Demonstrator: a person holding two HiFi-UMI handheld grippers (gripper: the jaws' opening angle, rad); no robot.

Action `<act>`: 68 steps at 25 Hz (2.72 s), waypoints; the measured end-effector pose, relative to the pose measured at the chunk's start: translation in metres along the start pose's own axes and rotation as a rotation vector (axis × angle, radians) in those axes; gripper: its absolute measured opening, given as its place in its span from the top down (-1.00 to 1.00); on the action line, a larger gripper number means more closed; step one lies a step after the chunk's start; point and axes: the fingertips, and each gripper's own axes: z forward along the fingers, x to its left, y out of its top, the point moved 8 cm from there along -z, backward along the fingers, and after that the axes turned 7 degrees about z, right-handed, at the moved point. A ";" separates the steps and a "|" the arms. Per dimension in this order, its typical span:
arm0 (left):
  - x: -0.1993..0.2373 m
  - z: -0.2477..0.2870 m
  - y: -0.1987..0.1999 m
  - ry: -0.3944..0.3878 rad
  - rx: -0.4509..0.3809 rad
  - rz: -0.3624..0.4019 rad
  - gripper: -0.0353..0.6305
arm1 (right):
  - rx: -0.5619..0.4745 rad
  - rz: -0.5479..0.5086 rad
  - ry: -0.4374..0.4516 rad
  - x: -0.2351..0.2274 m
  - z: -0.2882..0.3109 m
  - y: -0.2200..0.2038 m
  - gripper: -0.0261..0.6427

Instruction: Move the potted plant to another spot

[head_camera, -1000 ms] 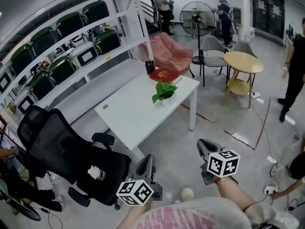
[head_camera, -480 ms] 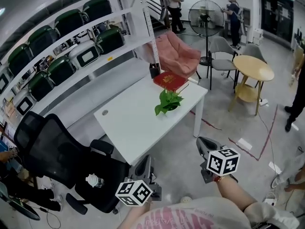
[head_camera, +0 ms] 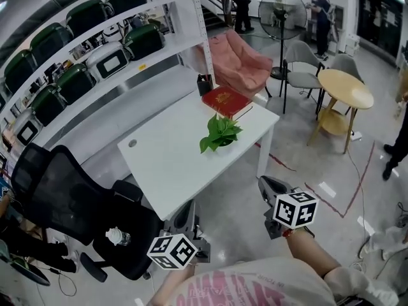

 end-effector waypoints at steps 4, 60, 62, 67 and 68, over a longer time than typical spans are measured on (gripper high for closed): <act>-0.002 0.011 -0.005 0.006 0.013 0.004 0.82 | -0.008 0.026 0.012 -0.013 0.005 0.001 0.89; 0.170 0.233 -0.092 0.088 0.276 -0.043 0.82 | 0.082 -0.206 0.196 -0.122 0.303 -0.005 -0.52; 0.172 0.234 -0.093 0.090 0.276 -0.047 0.82 | 0.068 -0.230 0.191 -0.121 0.311 -0.006 -0.63; 0.175 0.235 -0.093 0.088 0.273 -0.054 0.82 | 0.064 -0.286 0.173 -0.118 0.329 -0.006 -0.74; 0.175 0.236 -0.093 0.087 0.271 -0.053 0.82 | 0.060 -0.290 0.170 -0.118 0.332 -0.006 -0.75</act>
